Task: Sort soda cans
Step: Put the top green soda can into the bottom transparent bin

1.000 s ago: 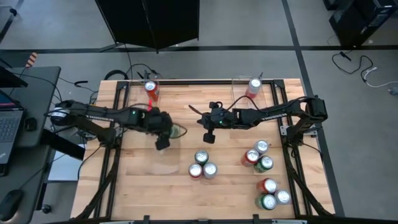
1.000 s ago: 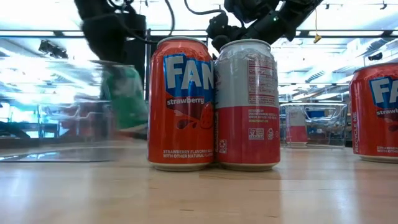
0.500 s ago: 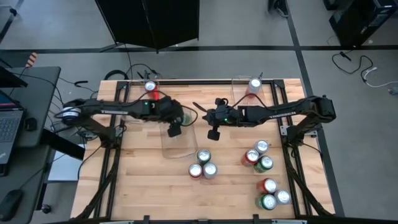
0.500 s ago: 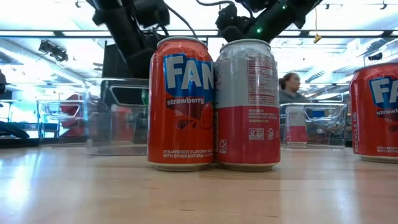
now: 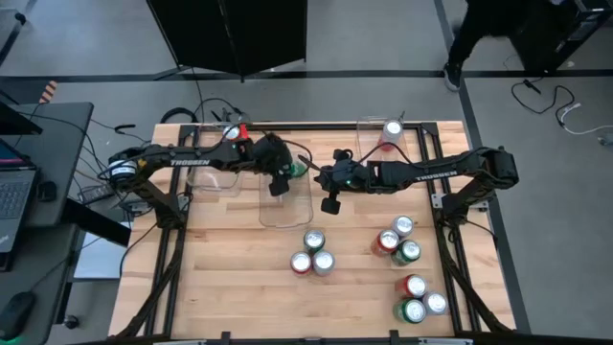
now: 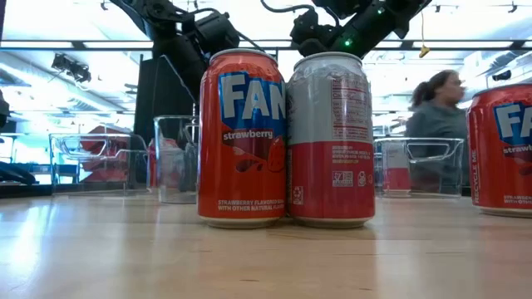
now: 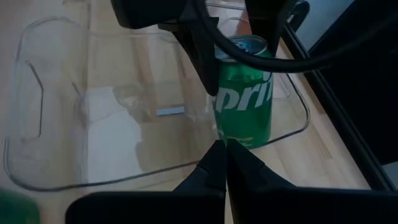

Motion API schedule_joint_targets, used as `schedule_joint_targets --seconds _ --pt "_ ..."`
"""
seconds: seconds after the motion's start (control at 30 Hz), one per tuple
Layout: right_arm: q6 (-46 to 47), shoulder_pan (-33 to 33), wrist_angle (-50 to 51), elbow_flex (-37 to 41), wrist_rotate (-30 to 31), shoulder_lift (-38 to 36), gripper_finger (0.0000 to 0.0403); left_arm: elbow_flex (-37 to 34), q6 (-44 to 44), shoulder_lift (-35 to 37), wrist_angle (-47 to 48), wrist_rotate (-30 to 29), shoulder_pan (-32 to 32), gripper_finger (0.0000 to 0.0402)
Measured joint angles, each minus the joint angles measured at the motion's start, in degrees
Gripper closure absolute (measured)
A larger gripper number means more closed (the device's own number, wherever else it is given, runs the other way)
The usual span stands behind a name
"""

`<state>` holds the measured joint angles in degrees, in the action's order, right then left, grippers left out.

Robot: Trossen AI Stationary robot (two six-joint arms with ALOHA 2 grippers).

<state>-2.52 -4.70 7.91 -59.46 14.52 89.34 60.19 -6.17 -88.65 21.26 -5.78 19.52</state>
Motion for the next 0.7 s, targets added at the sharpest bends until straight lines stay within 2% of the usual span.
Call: schedule_joint_targets --seconds 0.27,0.37,0.5,0.7 --pt "-0.02 -1.33 -3.15 0.00 -0.73 0.15 0.0403 4.60 -0.88 -3.30 5.50 5.15 1.64 0.0119" --pt "-0.56 -2.13 -7.41 0.00 -4.09 1.36 0.0403 6.60 -1.12 -4.94 9.29 6.57 1.80 0.0119" --pt "-2.10 -3.75 -12.22 0.00 -7.08 4.10 0.0403 8.09 -1.44 -6.15 11.15 6.69 1.80 0.0119" --pt "-2.49 -5.91 -15.00 0.00 -8.27 6.13 0.0403 9.01 -2.70 -6.36 11.14 6.93 1.78 0.0113"
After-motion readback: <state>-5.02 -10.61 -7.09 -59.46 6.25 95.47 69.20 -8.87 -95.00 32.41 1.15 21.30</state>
